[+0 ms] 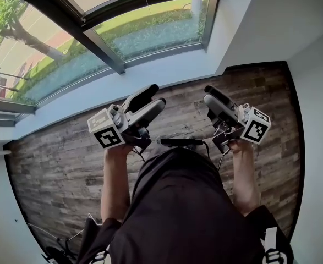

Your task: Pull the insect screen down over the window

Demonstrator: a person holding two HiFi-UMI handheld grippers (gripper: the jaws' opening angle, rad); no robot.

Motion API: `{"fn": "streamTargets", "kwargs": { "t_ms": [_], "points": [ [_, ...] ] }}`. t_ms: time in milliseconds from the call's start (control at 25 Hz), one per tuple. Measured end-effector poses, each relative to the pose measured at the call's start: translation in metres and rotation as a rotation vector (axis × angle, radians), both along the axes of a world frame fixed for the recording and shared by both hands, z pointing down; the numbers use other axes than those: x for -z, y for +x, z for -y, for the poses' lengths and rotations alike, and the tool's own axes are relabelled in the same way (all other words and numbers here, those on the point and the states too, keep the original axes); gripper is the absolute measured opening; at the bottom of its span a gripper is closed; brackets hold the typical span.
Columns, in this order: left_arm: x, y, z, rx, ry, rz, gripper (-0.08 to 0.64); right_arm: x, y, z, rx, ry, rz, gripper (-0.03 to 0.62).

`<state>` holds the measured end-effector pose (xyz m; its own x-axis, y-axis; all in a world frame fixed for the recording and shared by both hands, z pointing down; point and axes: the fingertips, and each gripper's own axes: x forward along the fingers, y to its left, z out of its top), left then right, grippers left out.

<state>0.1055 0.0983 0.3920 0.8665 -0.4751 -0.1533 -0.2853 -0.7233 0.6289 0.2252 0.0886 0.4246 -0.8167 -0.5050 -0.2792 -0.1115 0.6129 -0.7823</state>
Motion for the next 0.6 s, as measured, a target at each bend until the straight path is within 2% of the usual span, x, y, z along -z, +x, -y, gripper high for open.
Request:
{"fn": "streamTargets", "kwargs": {
  "t_ms": [240,600],
  "points": [
    [-0.004,-0.019,0.008,-0.031,0.001,-0.046,0.287,-0.002,-0.023,0.015,-0.031,-0.016,-0.06,0.194],
    [0.005,-0.06,0.017,0.001,0.049,-0.099,0.288,0.006,-0.065,0.024,0.002,-0.012,-0.117,0.16]
  ]
}}
